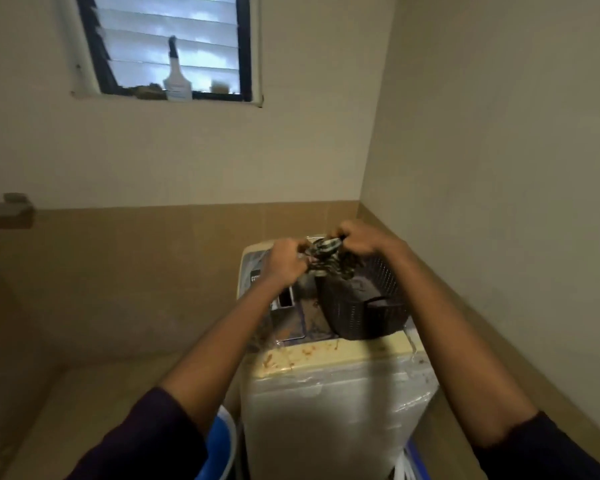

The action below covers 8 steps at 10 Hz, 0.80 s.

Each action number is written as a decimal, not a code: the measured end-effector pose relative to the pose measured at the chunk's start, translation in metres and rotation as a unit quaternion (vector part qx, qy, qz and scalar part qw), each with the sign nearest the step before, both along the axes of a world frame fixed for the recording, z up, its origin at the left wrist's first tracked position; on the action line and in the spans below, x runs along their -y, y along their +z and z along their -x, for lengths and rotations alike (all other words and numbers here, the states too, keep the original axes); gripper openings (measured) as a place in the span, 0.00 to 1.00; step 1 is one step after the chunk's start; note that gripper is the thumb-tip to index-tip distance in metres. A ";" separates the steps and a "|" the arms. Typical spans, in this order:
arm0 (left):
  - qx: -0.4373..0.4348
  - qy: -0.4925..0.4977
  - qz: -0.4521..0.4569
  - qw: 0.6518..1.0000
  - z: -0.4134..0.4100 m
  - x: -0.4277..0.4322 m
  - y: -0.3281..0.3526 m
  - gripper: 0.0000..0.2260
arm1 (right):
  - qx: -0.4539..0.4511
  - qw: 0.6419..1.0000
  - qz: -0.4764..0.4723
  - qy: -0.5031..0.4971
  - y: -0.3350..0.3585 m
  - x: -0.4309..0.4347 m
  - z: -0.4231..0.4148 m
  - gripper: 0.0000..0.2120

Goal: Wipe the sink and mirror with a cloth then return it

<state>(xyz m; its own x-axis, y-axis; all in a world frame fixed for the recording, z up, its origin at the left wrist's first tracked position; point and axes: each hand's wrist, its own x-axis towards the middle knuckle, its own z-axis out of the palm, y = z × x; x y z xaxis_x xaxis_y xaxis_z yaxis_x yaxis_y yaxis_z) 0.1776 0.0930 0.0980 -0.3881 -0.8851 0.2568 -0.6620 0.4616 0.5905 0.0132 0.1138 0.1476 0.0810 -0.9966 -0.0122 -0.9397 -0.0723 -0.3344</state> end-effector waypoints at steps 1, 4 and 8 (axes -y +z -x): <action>0.002 -0.069 -0.031 0.997 0.054 0.017 -0.008 0.19 | -0.021 0.994 0.019 -0.104 -0.023 0.021 0.055 0.09; 0.110 -0.077 -0.014 0.991 0.062 0.040 -0.083 0.32 | -0.039 0.950 -0.235 -0.202 -0.150 0.056 0.065 0.22; 0.156 -0.066 0.009 0.986 -0.003 0.043 -0.080 0.31 | -0.086 0.954 -0.235 -0.164 -0.130 0.079 0.049 0.17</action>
